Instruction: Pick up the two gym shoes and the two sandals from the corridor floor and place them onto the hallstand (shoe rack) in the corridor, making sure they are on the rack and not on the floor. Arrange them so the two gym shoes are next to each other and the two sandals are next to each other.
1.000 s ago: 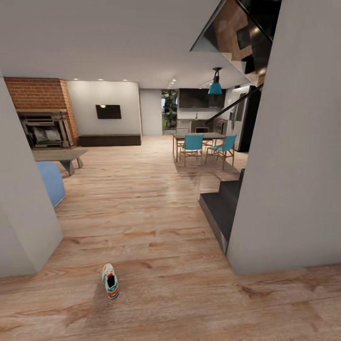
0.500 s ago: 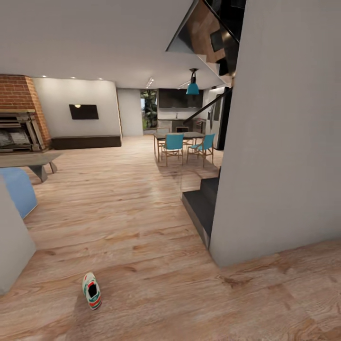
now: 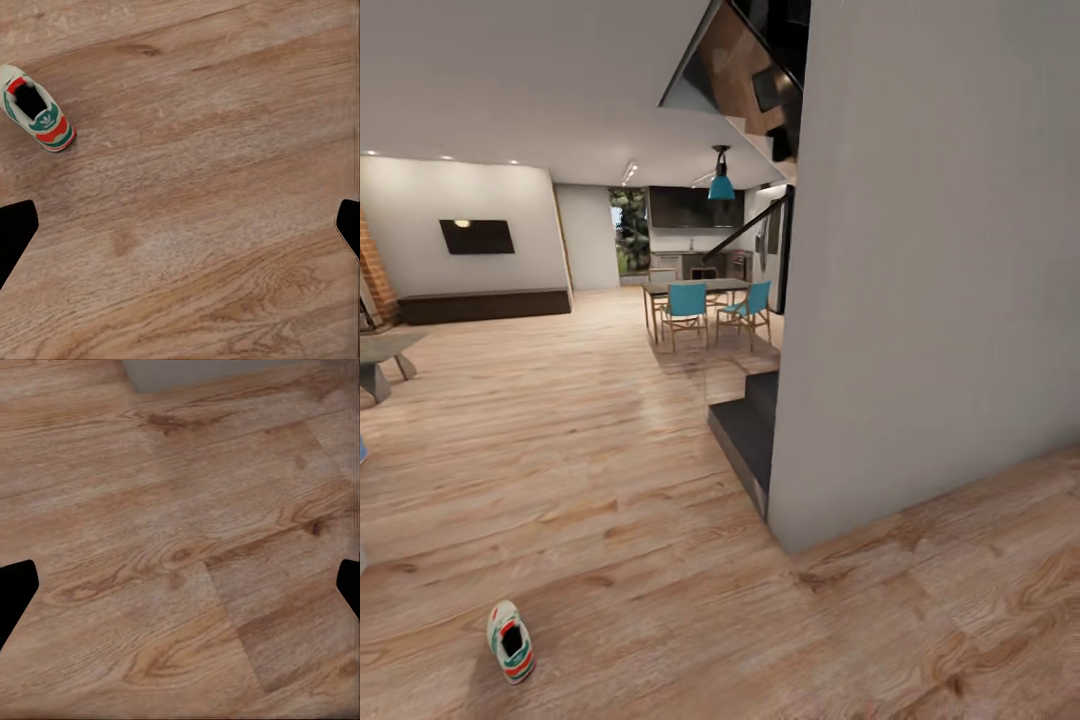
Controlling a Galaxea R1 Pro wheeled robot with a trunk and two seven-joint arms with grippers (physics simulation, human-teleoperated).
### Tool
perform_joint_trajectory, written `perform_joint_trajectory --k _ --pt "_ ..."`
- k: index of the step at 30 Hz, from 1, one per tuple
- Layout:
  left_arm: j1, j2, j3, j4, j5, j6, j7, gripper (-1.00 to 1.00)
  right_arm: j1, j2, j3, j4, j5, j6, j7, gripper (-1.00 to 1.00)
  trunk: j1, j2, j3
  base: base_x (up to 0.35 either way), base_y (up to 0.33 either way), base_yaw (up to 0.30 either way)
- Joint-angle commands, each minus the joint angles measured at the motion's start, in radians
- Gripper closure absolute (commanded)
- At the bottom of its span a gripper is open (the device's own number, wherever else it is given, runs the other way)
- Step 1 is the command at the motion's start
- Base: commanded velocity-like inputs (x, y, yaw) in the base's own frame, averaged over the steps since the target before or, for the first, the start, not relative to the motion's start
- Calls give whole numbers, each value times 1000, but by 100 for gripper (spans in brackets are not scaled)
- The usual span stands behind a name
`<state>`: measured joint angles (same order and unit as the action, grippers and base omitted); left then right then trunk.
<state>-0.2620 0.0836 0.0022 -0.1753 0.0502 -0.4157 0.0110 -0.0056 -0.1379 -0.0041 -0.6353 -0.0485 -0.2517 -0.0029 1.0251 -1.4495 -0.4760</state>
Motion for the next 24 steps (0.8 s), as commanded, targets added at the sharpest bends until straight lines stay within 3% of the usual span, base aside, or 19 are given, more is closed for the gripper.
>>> perform_joint_trajectory --k 1,24 --pt "0 0 -1 0 5 -3 0 -100 -1 0 1 1 -5 -3 0 -100 0 -1 -1 0 0 -276" --pt "0 -1 -1 0 5 -3 0 -100 -1 0 1 4 -5 -3 0 -100 0 -1 -1 0 0 -278"
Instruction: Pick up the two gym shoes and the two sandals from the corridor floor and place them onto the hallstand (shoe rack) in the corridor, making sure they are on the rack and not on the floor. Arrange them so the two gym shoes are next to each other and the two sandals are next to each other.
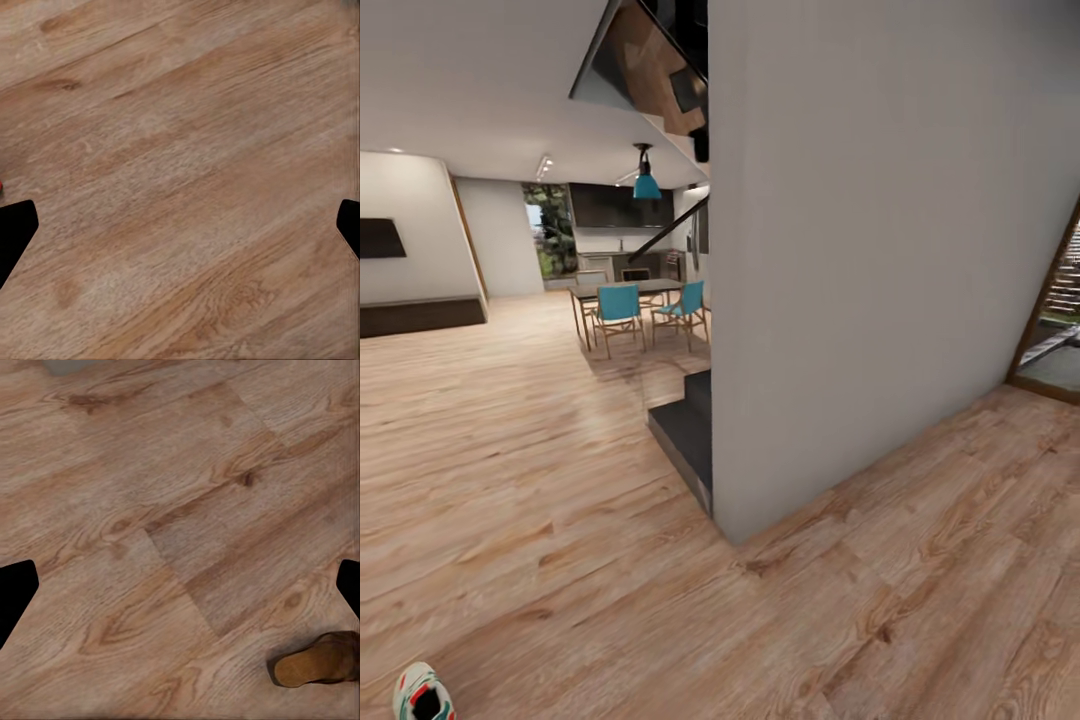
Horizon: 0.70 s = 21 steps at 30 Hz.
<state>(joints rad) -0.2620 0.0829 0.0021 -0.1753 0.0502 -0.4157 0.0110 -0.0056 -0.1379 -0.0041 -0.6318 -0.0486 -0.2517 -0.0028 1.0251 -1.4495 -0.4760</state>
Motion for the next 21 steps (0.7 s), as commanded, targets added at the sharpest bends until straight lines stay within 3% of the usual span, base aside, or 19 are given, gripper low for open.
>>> perform_joint_trajectory --k 1,21 --pt "0 0 -1 0 5 -3 0 -100 -1 0 1 0 -5 -3 0 -100 0 -1 -1 0 0 -279" --pt "0 0 -1 0 5 -3 0 -100 -1 0 1 0 -5 -3 -1 -100 0 -1 -1 0 0 -279"
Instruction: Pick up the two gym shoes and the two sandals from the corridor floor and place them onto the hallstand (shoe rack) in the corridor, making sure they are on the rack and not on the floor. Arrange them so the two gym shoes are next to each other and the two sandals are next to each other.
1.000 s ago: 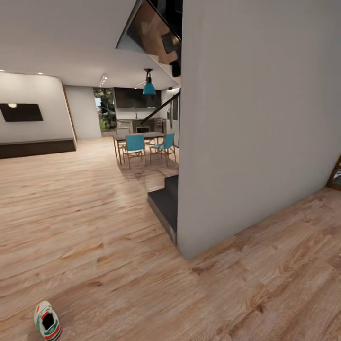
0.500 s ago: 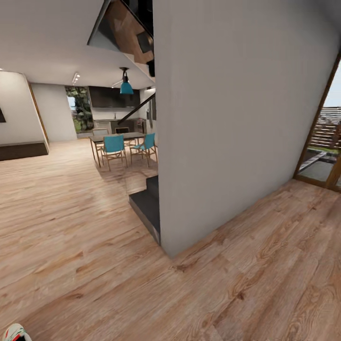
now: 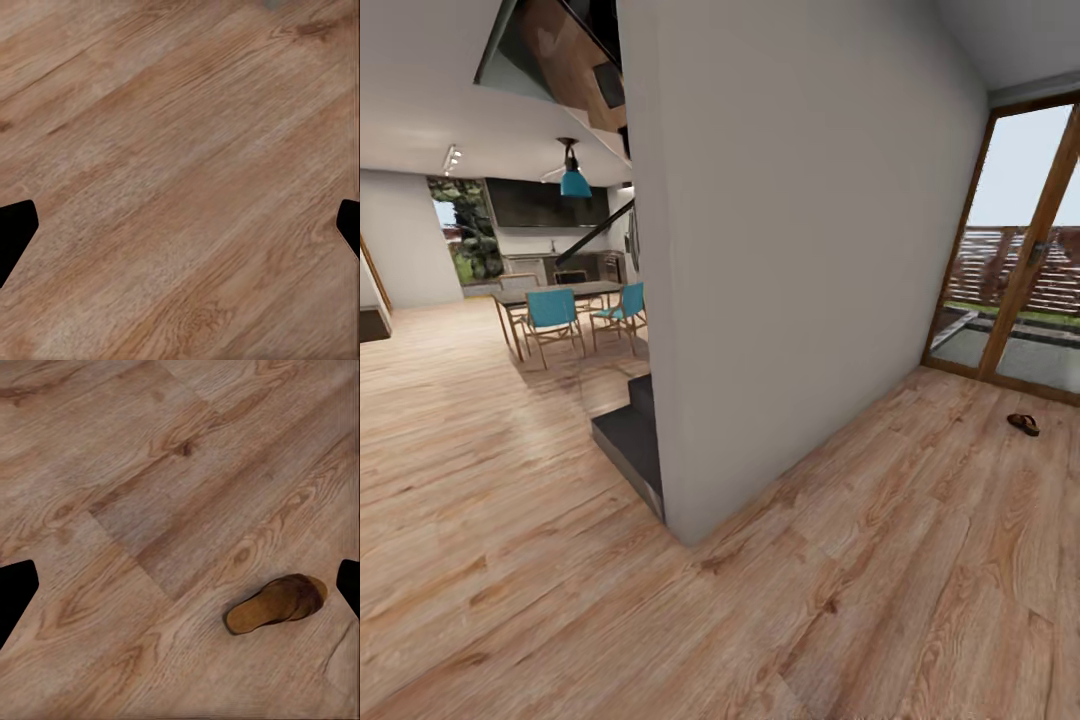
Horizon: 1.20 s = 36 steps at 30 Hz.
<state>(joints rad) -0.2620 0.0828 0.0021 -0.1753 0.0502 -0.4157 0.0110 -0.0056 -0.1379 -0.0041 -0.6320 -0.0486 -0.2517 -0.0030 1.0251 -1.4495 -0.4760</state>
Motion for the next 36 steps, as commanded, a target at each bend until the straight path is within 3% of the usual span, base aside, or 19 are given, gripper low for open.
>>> perform_joint_trajectory --k 1,36 --pt "0 0 -1 0 5 -3 0 -100 -1 0 1 1 -5 -3 0 -100 0 -1 -1 0 0 -279" --pt "0 0 0 0 5 -3 0 -100 -1 0 1 0 -5 -4 -1 -100 0 -1 -1 0 0 -279"
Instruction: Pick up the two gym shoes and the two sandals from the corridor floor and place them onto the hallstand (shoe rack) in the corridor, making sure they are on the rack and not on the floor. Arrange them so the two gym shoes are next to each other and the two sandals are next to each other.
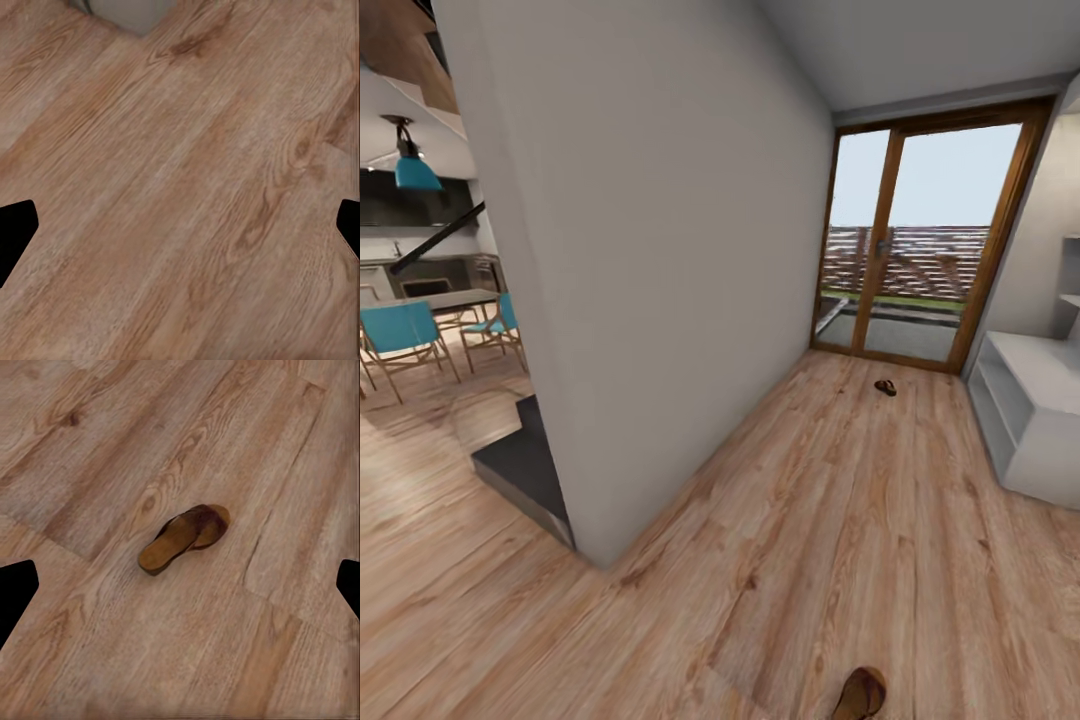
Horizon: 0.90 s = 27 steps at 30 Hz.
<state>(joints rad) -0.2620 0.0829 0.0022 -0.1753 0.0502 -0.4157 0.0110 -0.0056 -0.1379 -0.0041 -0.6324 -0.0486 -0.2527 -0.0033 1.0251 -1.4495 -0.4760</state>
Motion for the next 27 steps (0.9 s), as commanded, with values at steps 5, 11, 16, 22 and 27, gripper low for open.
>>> perform_joint_trajectory --k 5,11,16,22,27 --pt "0 0 -1 0 5 -3 0 -100 -1 0 1 0 -5 -3 0 -100 0 -1 -1 0 0 -279" --pt "0 0 -1 0 5 -3 0 -100 -1 0 1 0 -5 -3 0 -100 0 -1 -1 0 0 -279" --pt "0 0 -1 0 5 -4 0 -100 -1 0 1 0 -5 -3 0 -100 0 -1 -1 28 0 -279" --pt "1 1 -1 0 5 -4 0 -100 -1 0 1 0 -5 -4 0 -100 0 -1 -1 207 0 -279" --pt "1 1 -1 0 4 -5 0 -100 -1 0 1 0 -5 -3 0 -100 0 -1 -1 318 0 -279"
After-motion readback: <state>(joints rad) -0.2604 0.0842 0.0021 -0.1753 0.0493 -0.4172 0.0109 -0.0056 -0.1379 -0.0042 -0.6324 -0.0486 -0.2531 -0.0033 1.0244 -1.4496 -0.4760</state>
